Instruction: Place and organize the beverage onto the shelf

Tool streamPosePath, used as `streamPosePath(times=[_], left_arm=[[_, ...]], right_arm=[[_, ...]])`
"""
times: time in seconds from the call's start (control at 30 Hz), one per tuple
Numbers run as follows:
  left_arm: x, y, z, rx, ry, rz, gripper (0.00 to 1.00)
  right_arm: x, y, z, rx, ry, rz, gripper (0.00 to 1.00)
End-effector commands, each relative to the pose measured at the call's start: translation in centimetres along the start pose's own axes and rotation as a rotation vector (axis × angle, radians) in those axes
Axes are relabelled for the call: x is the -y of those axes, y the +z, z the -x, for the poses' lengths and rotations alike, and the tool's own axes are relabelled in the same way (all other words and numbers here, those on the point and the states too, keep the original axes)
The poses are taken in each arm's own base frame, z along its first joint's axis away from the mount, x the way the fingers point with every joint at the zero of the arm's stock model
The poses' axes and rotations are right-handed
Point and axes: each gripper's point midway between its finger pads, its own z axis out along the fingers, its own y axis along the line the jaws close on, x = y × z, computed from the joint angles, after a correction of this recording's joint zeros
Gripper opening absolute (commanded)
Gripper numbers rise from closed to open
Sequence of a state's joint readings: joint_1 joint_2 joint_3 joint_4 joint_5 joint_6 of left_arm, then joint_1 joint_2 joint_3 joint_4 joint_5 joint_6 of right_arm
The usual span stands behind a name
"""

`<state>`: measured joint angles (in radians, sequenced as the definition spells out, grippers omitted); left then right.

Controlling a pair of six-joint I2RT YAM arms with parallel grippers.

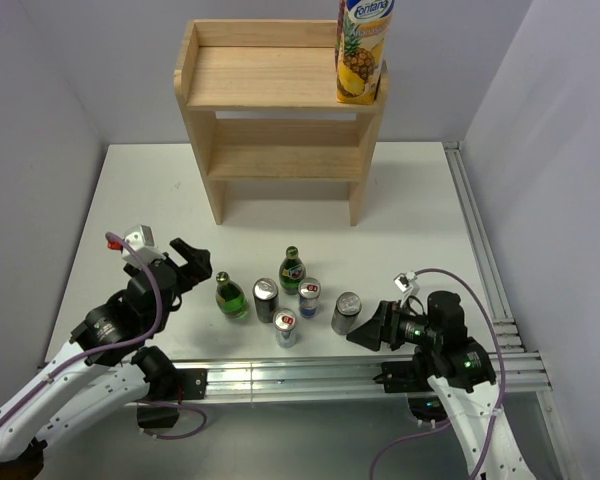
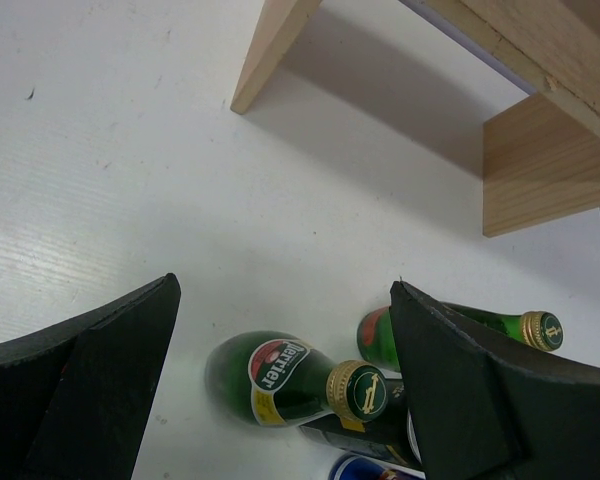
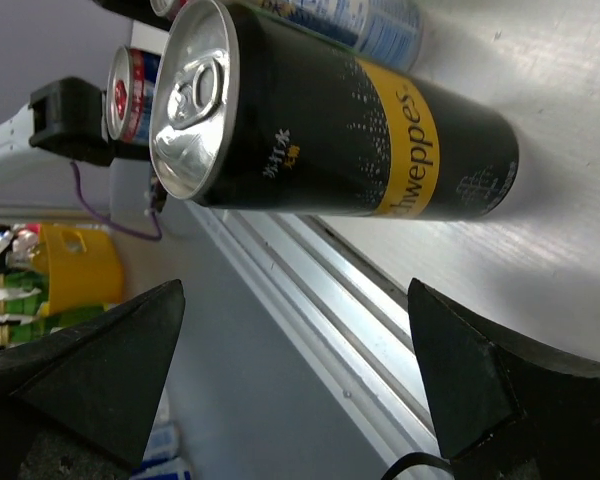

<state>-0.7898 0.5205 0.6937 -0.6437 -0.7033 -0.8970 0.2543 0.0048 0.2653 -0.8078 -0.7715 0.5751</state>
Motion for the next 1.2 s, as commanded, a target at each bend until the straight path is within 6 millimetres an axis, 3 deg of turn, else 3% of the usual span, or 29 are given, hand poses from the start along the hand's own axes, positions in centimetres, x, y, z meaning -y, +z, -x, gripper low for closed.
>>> streamPosePath(times=[0.0,0.2,0.8,1.0,1.17], left_arm=[[0.2,0.1,0.5,0.027,-0.026,-0.004,0.93],[0.1,0.2,0.4,0.030,-0.023,0.005,0.93],[-0.6,0.9,-0.2,0.061,-0.021,0.022,0.94],[-0.6,0.9,-0.1,0.069,-0.019,0.019,0.94],[-0.7,0.7,0.1,0.077,-0.030,0.007,0.94]], right_arm=[[-3.3,-1.3,0.6,0.130,-0.221,0.190,1.00],[-1.0,0.3,1.7,0.151,-0.198,0.124,1.00],[0.4,2.8,6.6,0.302,-0.137,0.084,1.00],[1.3,4.7,6.6,0.277,-0.108,0.024,1.00],[-0.5,6.2,4.8,0.208,-0.146,0.034,1.00]])
